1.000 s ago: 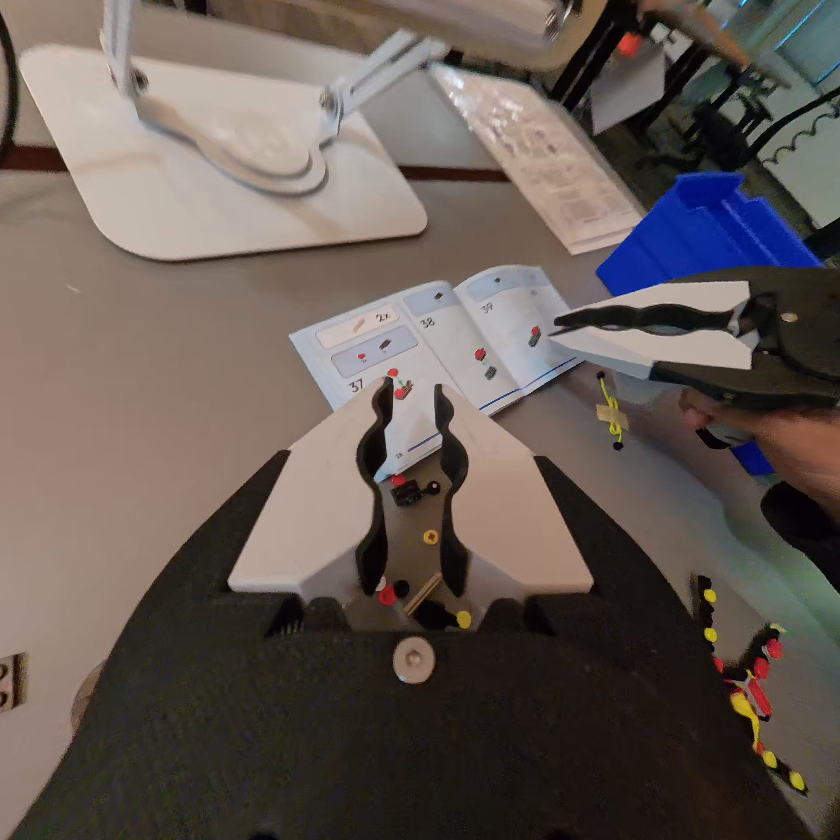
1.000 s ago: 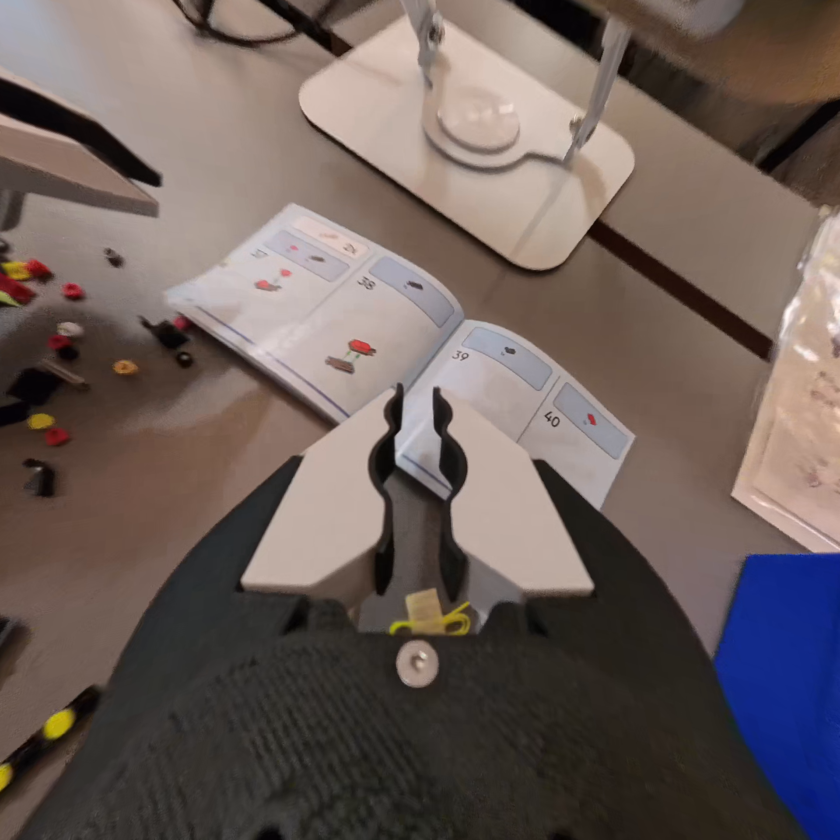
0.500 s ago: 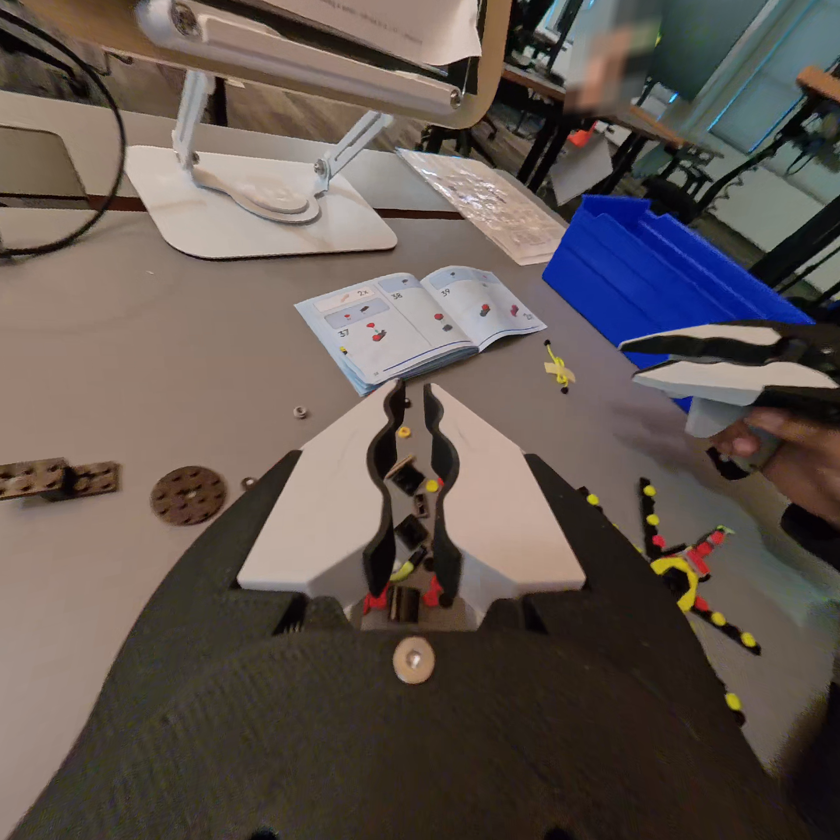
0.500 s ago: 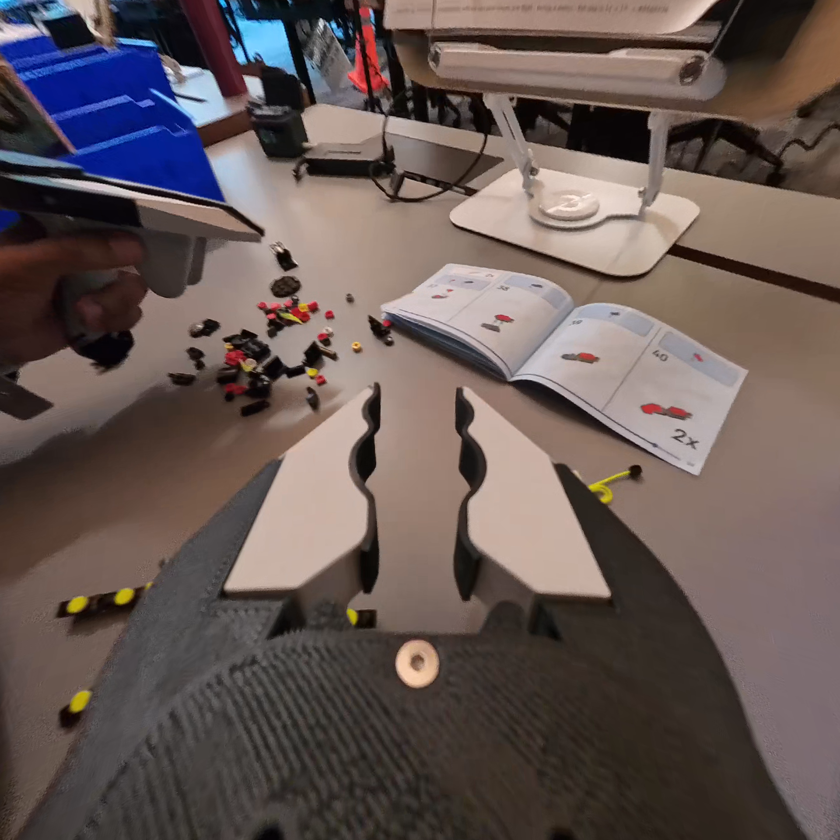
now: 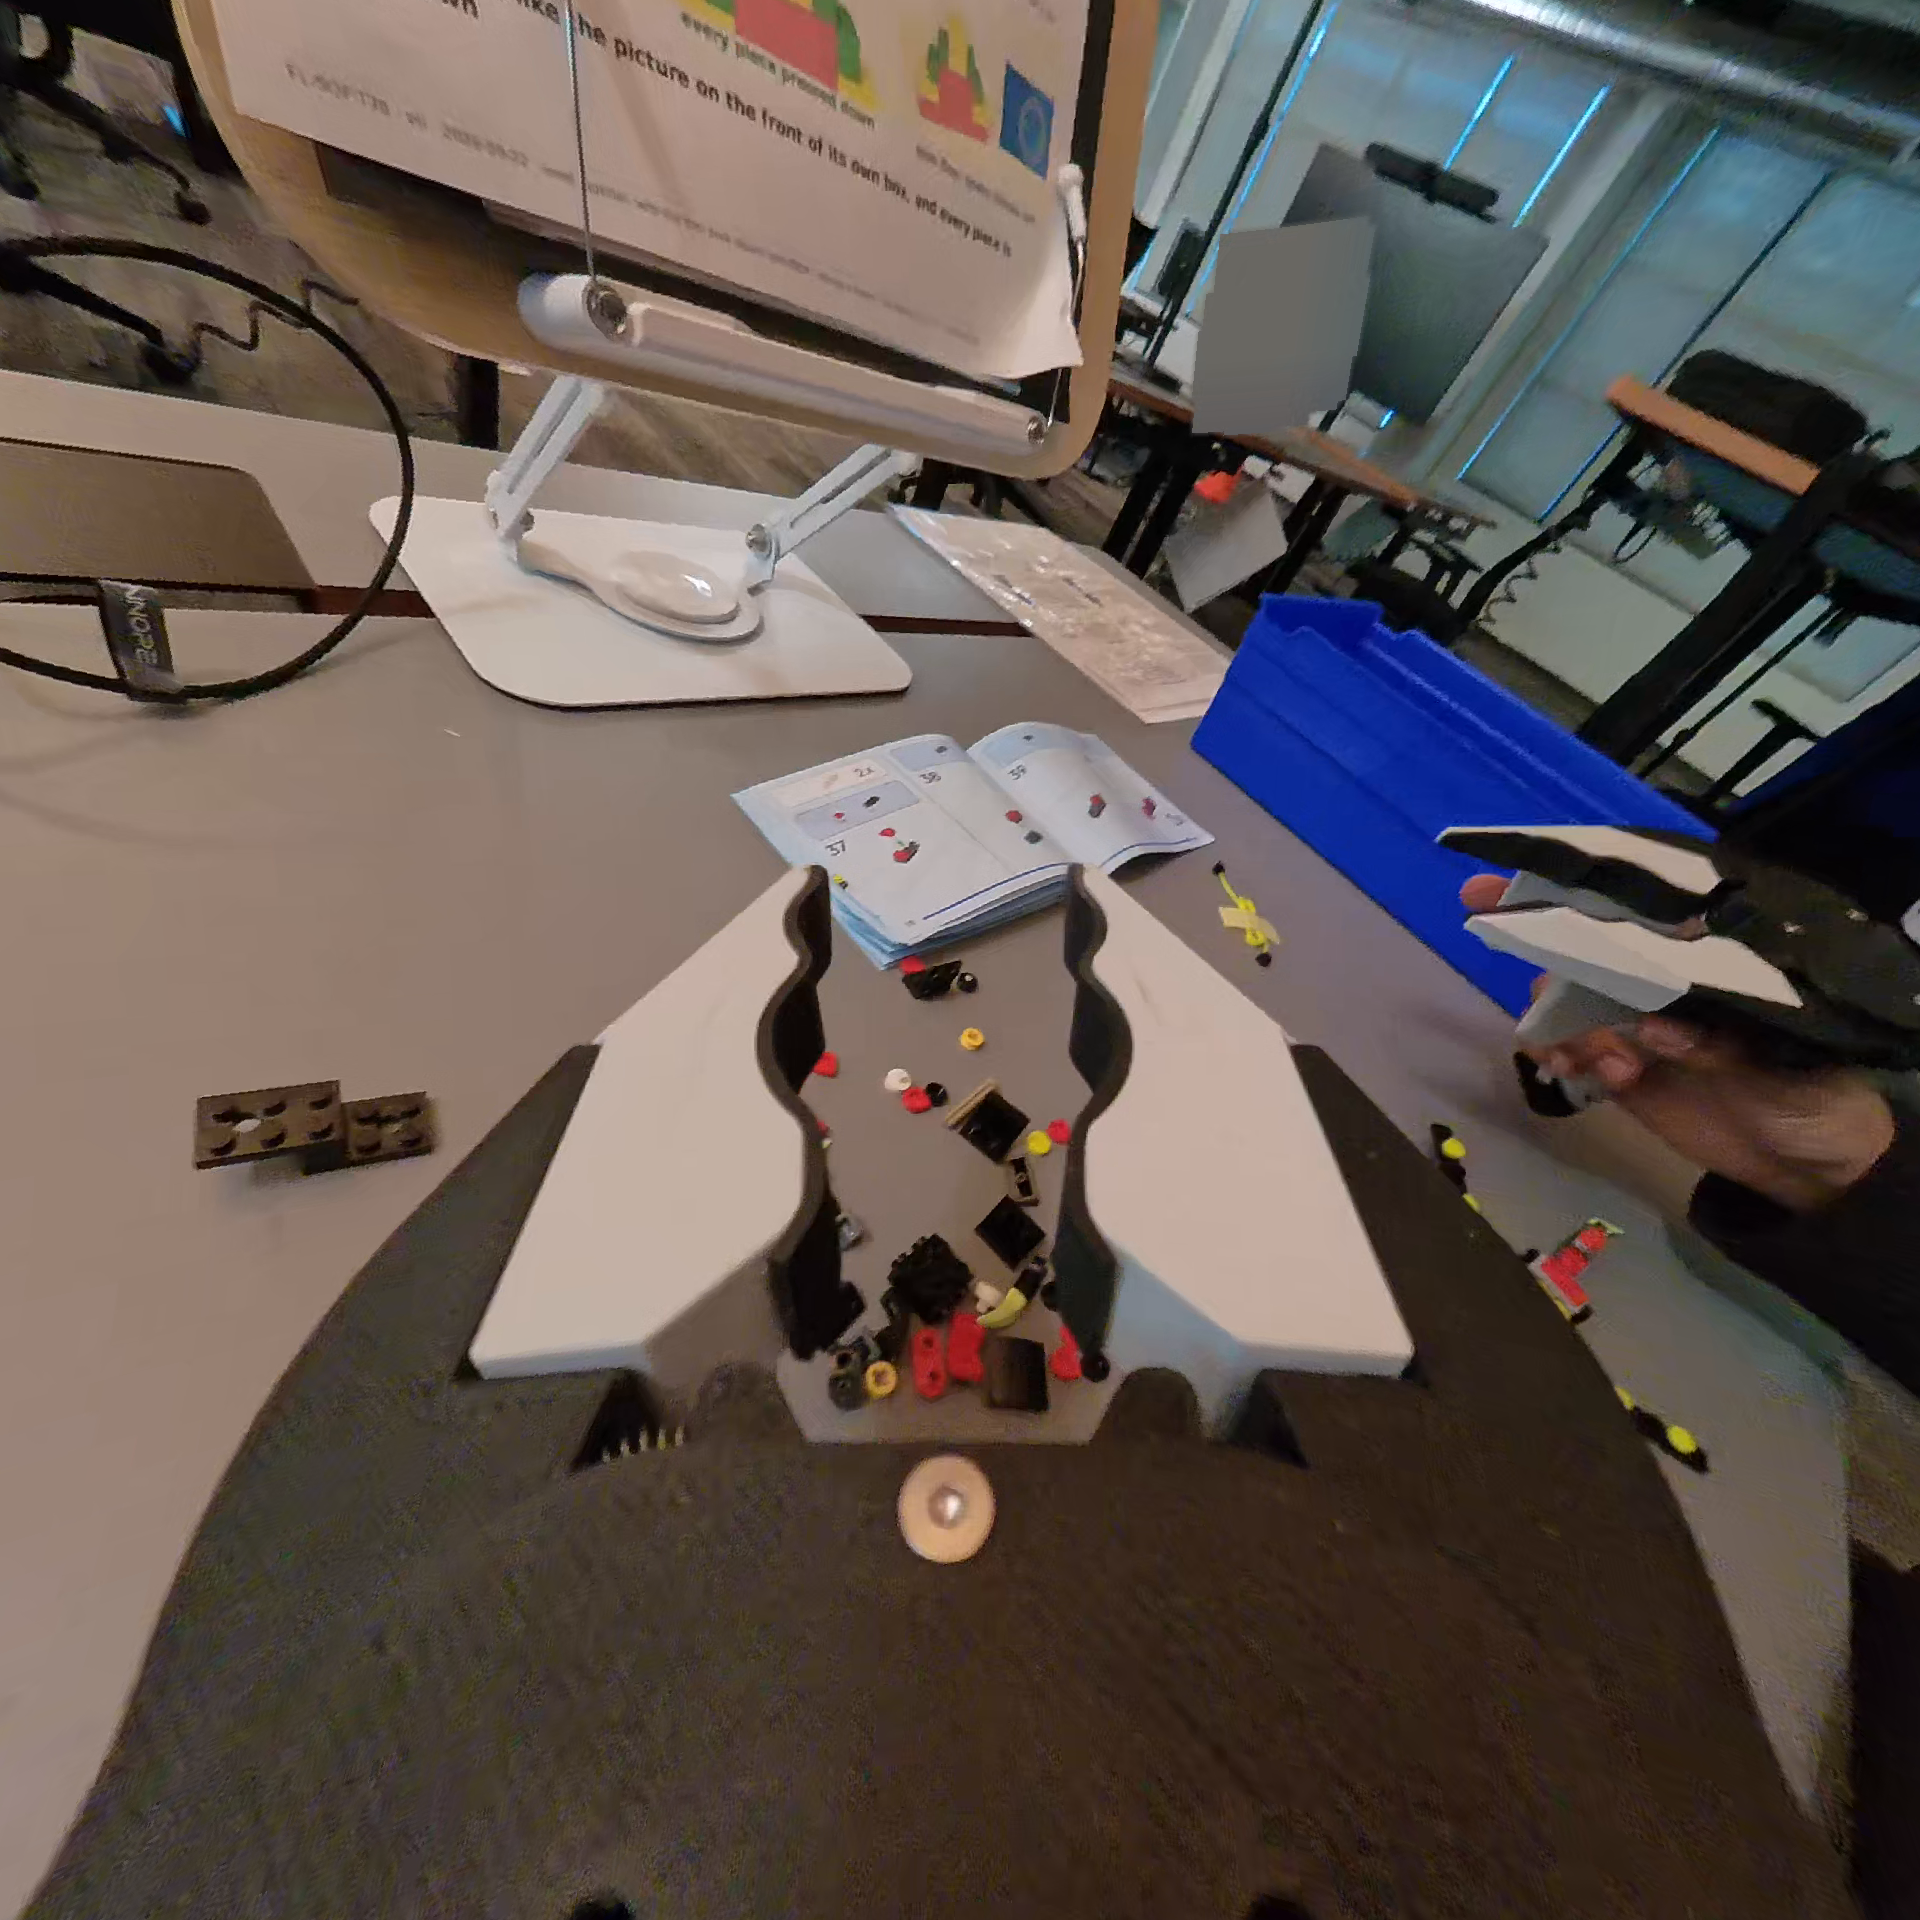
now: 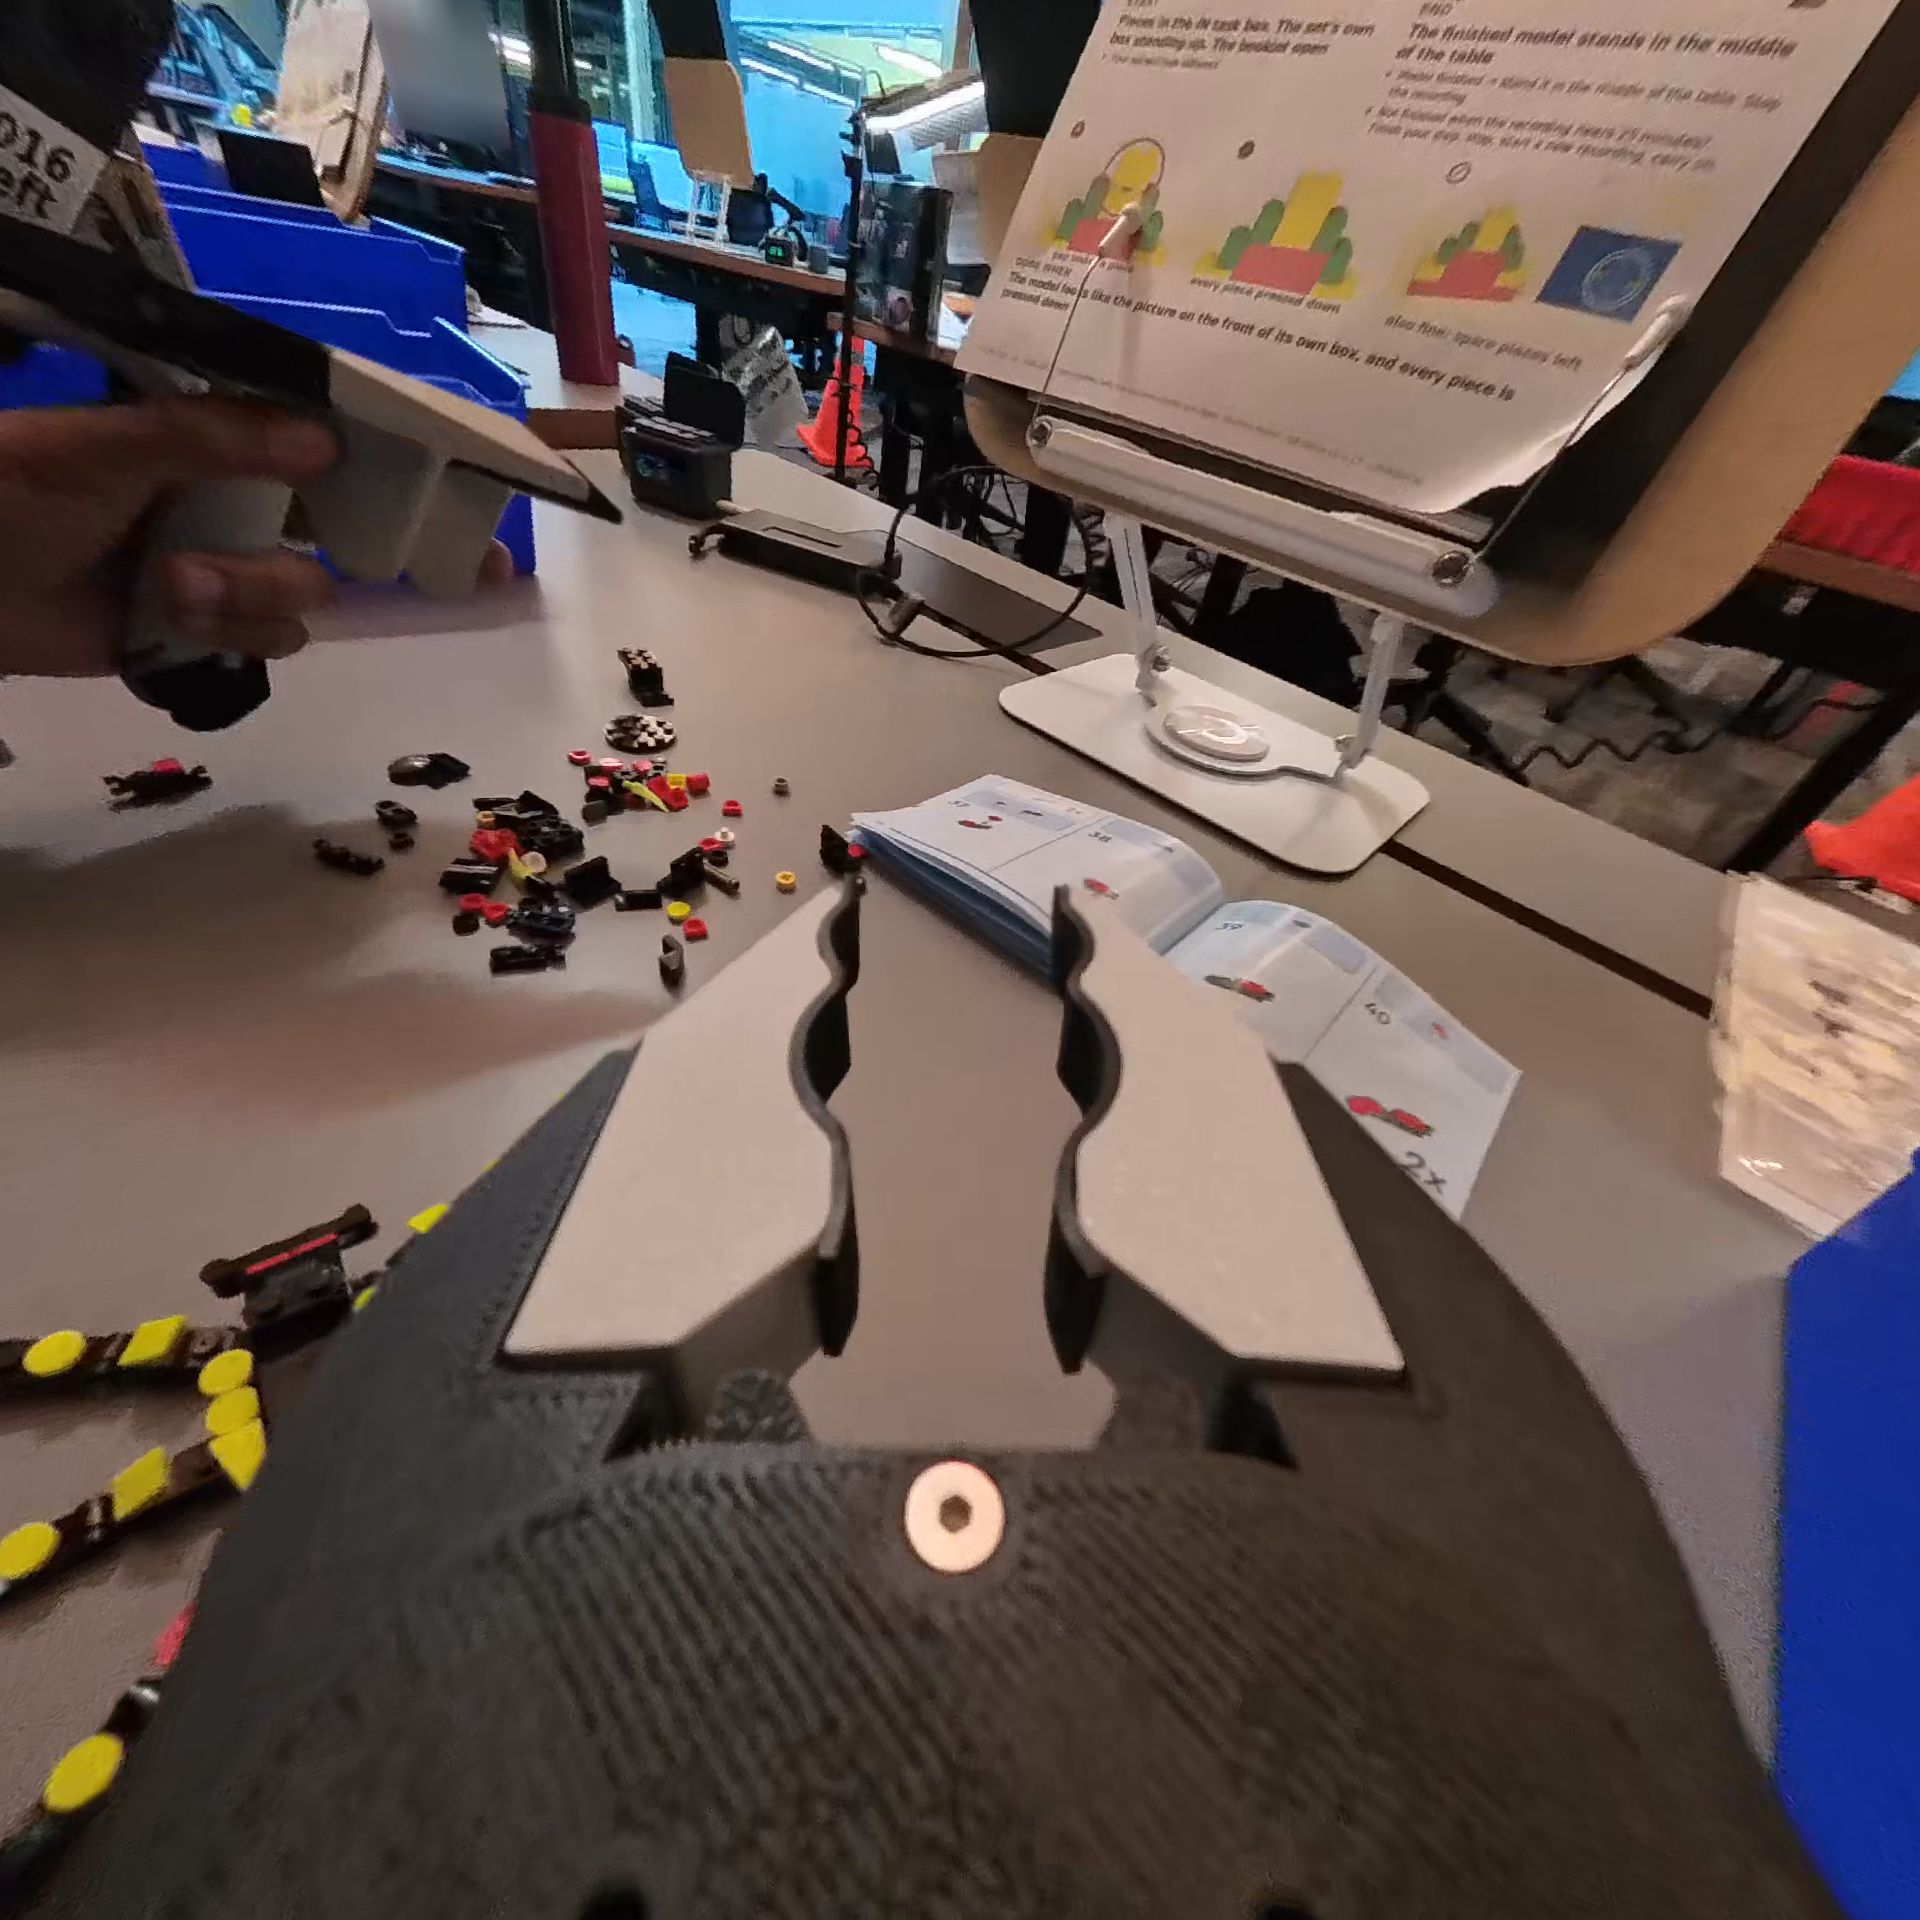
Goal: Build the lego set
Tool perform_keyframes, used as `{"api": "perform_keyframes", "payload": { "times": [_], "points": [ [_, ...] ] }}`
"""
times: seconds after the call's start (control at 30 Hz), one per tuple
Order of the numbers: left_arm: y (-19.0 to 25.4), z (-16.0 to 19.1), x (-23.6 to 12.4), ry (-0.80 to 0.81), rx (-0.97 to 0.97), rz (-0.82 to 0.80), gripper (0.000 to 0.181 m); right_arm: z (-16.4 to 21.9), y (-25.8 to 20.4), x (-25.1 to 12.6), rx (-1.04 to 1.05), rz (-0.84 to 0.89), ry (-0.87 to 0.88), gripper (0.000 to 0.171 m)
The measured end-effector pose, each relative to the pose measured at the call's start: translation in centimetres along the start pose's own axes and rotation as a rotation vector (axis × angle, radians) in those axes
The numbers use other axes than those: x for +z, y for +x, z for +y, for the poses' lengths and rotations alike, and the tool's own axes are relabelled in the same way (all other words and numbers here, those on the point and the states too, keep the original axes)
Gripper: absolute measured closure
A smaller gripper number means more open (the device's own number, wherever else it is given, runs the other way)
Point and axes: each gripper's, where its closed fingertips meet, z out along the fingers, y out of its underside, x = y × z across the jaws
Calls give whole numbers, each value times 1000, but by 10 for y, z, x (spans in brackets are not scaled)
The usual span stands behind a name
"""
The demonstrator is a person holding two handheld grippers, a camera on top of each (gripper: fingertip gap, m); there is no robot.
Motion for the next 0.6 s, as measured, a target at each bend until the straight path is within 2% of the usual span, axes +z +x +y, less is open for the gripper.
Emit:
{"api": "perform_keyframes", "payload": {
  "times": [0.2, 0.6],
  "points": [
    [-1, -2, -3, 14, -6, 10, 154, 7, 1, -1, -3, -8, -28, 143],
    [-21, 8, -5, -40, 13, -57, 159, 14, 5, 0, 98, -17, -27, 147]
  ]
}}
